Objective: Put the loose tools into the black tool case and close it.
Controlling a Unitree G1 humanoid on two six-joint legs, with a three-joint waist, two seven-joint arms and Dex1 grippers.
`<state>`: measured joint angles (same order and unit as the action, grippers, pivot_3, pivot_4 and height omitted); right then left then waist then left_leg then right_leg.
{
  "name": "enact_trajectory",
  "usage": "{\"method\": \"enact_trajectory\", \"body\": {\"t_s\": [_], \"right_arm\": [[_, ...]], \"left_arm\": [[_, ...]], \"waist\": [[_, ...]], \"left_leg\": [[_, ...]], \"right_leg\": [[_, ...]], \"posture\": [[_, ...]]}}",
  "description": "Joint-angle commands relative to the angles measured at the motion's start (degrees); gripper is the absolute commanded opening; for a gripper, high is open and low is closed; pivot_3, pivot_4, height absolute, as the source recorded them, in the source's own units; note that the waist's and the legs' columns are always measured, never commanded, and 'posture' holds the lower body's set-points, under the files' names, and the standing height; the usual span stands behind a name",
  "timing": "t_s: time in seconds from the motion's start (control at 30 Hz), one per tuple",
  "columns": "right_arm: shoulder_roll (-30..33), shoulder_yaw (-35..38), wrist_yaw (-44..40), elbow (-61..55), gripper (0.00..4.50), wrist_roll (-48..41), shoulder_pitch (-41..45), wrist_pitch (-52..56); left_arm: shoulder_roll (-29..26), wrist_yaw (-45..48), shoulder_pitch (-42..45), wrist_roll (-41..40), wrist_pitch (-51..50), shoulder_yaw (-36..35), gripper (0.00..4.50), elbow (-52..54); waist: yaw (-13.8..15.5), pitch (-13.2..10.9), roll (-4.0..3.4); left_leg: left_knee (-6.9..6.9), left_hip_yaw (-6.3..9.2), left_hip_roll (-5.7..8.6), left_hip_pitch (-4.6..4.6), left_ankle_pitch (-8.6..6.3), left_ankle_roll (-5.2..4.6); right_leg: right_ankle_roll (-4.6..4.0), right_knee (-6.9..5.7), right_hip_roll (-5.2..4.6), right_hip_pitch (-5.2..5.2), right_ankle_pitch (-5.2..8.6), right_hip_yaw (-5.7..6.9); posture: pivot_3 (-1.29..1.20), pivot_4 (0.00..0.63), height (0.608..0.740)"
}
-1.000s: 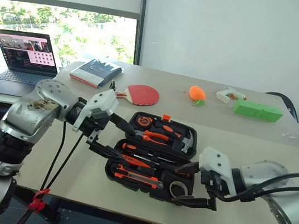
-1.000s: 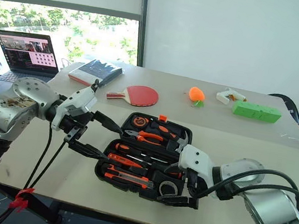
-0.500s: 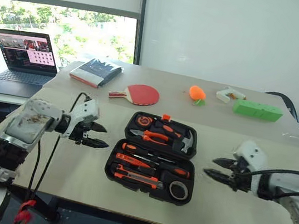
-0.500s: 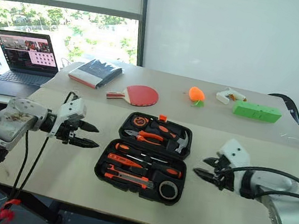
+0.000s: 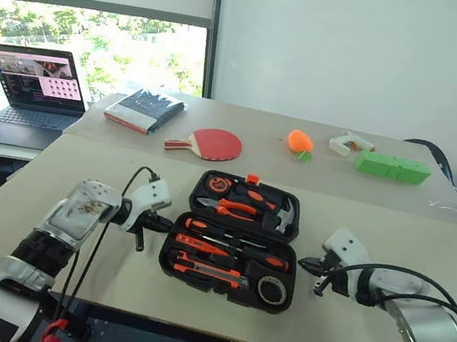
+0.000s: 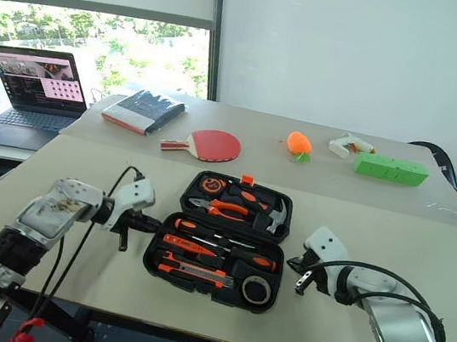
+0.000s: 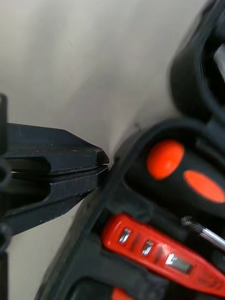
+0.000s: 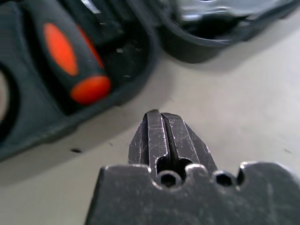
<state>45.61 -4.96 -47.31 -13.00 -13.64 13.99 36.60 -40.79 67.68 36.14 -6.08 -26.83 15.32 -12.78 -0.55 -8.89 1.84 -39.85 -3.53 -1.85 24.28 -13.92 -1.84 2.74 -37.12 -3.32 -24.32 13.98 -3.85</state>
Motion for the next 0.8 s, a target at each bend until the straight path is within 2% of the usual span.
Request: {"method": "enact_trajectory", "body": {"t_s": [0.03,0.2,0.43,0.57,0.7,0.73,0.8], "right_arm": [[0.87,0.67,-3.57,-4.83,0.00,-2.36,-0.90,-1.78],[3.59,0.76,-8.89,-10.19,0.00,-4.79,-5.36,-2.18],[4.63,1.91,-8.67,-10.32,0.00,-2.86,-8.36,-3.33],[6.39,2.70,-8.90,-9.16,0.00,-1.58,-8.86,-3.97],[8.93,3.96,-8.82,-4.48,0.00,-0.07,-7.12,-3.24],[9.43,4.59,-8.99,-2.81,0.59,-0.35,-5.96,-2.89],[9.72,5.57,-9.28,-0.32,1.05,-1.56,-3.51,-1.51]], "left_arm": [[-0.82,3.25,-2.02,-2.98,-2.29,-0.46,0.07,6.73],[-3.98,6.72,-7.52,-6.76,-5.70,-1.81,0.07,14.90],[-6.12,6.92,-12.23,-7.96,-7.61,-2.90,0.07,19.82],[-7.38,4.36,-11.80,-4.84,-7.10,-3.42,0.07,16.50],[-8.62,0.75,-7.03,-2.74,-11.13,-4.98,0.07,6.92],[-8.52,0.26,-4.84,-3.54,-13.38,-5.95,0.60,4.23],[-8.28,-0.28,-0.96,-5.01,-17.89,-7.00,1.05,0.36]], "waist": [[0.04,0.00,0.00],[-0.15,0.00,0.00],[-0.17,0.00,0.00],[-0.14,0.00,0.00],[-0.12,0.00,0.00],[-0.14,0.00,0.00],[-0.19,0.00,0.01]], "left_leg": [[0.00,0.02,0.01,0.00,0.00,0.00],[0.06,0.15,-0.02,-0.01,-0.02,-0.01],[0.04,0.21,-0.03,-0.10,-0.02,-0.01],[0.03,0.18,-0.02,-0.11,-0.02,0.00],[0.01,0.15,-0.01,-0.15,-0.01,0.01],[0.01,0.13,-0.01,-0.19,0.00,0.02],[-0.01,0.05,-0.01,-0.22,0.03,0.04]], "right_leg": [[0.00,0.00,-0.02,0.00,0.00,0.00],[0.00,0.03,-0.02,-0.01,0.01,0.00],[-0.01,0.00,-0.02,0.05,0.01,-0.01],[-0.01,0.00,-0.02,0.05,0.01,-0.01],[-0.02,-0.01,-0.01,0.10,0.00,0.00],[-0.03,-0.01,0.00,0.13,-0.01,0.00],[-0.04,-0.01,0.02,0.14,-0.02,-0.01]], "posture": [[0.00,0.150,0.736],[0.00,0.150,0.736],[0.00,0.150,0.736],[0.00,0.150,0.736],[0.00,0.150,0.736],[0.00,0.150,0.736],[0.00,0.150,0.736]]}}
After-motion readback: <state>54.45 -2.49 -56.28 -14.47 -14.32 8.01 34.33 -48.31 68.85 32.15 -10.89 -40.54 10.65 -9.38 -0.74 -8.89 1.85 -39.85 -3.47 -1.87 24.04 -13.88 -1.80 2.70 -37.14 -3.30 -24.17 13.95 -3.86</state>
